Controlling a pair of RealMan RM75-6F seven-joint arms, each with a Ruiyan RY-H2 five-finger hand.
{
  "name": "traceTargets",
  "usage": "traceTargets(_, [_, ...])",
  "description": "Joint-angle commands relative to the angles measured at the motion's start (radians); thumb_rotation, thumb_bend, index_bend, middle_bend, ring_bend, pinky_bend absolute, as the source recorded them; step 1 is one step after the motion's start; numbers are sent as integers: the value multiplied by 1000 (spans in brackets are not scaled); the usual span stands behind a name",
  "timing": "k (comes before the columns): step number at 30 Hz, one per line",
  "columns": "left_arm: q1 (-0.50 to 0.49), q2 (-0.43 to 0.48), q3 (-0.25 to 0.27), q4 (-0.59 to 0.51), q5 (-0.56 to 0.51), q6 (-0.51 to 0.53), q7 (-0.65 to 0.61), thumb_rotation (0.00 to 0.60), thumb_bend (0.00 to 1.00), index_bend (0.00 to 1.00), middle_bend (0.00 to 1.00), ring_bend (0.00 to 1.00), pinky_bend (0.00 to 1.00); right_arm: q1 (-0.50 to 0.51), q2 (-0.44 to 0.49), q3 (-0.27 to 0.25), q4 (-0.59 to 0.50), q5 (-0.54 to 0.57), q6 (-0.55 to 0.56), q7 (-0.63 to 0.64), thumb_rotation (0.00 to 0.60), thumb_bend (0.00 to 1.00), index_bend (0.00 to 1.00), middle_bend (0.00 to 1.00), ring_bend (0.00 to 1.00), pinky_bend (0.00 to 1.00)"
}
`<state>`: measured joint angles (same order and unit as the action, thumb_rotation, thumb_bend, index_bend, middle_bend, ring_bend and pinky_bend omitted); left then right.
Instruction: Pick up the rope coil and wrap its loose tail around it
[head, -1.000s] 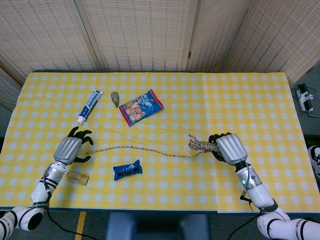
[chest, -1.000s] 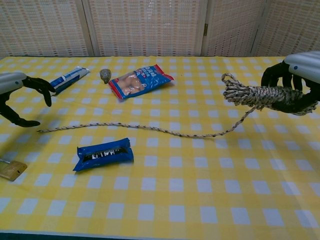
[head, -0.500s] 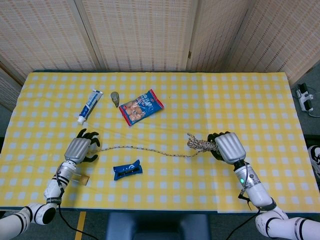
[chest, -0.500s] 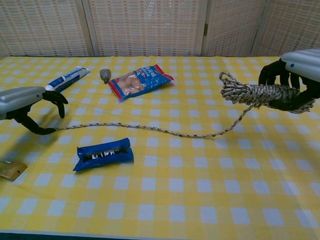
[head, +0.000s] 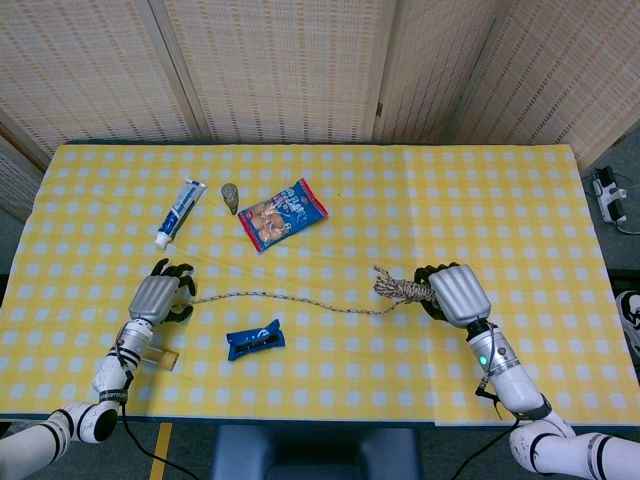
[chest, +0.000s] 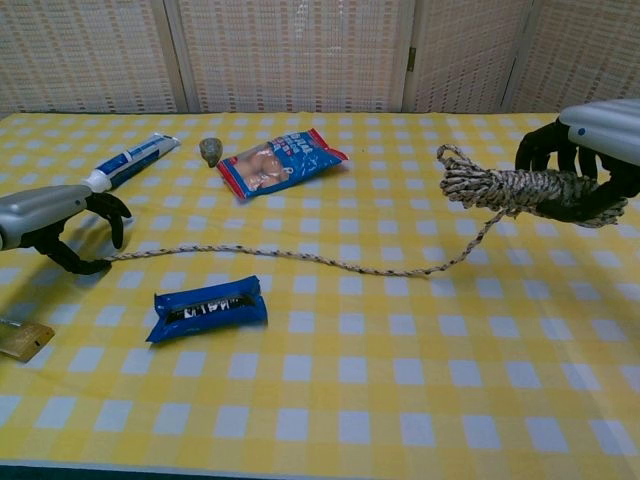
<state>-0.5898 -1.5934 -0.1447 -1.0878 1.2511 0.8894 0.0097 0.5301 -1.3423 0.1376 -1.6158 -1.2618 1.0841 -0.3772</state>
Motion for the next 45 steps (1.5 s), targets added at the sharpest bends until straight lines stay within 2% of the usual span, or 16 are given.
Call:
traceTargets(1, [-2, -4, 1, 7, -3, -4, -1, 600, 381, 516, 218, 208, 31, -1, 1, -1, 0, 1, 2, 0, 600, 598, 638, 564, 575, 525])
traceTargets(29, [-9, -36, 8, 62, -10, -18, -37, 600, 454, 581, 218, 216, 33, 1, -11, -13, 12, 10, 8, 8, 600, 597, 638, 563, 572, 525])
traceTargets(34, [-8, -45, 9, 77, 4, -6, -60, 600, 561, 592, 222, 224, 32, -3, -9, -14, 10, 11, 12, 17, 600, 598, 638, 564, 573, 525])
traceTargets(41, [-6, -48, 10, 84, 15, 6, -72, 600, 569, 612, 229, 231, 34, -11, 2, -13, 1, -1, 27, 43, 600, 598, 638, 564, 572, 525])
traceTargets(45, [-4, -22, 8, 51, 39, 43, -70, 600, 570, 612, 231, 232, 37, -18, 13, -13, -5, -23, 38, 81, 600, 600, 639, 563, 576, 525])
